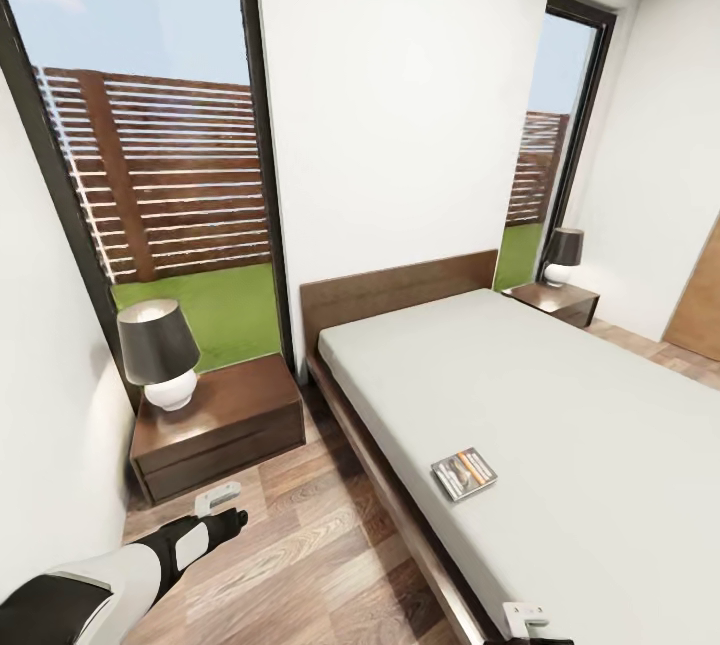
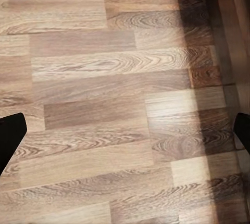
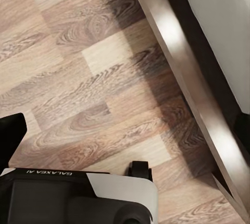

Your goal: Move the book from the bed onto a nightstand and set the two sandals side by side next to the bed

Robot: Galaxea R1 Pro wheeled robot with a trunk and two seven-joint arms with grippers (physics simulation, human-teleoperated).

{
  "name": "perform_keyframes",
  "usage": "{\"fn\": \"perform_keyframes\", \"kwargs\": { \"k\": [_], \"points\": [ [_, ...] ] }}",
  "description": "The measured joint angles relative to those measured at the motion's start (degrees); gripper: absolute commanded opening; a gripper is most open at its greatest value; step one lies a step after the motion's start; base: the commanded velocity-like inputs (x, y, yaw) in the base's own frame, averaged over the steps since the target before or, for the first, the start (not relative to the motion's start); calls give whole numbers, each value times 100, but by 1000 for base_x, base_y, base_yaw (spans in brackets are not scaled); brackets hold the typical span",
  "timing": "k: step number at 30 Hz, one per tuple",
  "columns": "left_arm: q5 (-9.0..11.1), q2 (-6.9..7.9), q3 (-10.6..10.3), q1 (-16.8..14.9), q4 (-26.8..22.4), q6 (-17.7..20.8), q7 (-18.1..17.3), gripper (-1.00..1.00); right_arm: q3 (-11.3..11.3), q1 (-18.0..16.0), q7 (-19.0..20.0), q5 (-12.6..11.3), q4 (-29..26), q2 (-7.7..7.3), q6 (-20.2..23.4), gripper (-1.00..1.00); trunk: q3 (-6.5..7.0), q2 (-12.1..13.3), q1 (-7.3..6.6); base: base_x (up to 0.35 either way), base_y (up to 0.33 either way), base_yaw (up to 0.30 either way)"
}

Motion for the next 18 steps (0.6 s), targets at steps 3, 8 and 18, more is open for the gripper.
{"fn": "perform_keyframes", "kwargs": {
  "k": [3, 8, 18],
  "points": [
    [0, 0, 0, 0, 0, 0, 0, 100, 0, -2, 0, 1, 0, 0, 0, 100, 0, 0, 0, 6, 0, 0],
    [0, 0, 0, 0, 0, 0, 0, 100, 0, -2, 0, 0, 0, 0, 0, 100, 0, 0, 0, 2, 0, 0],
    [0, -1, 0, -1, 1, 0, 0, 100, -5, 0, 0, -2, 0, 0, -1, 100, 0, 0, 0, 0, 0, -50]
  ]
}}
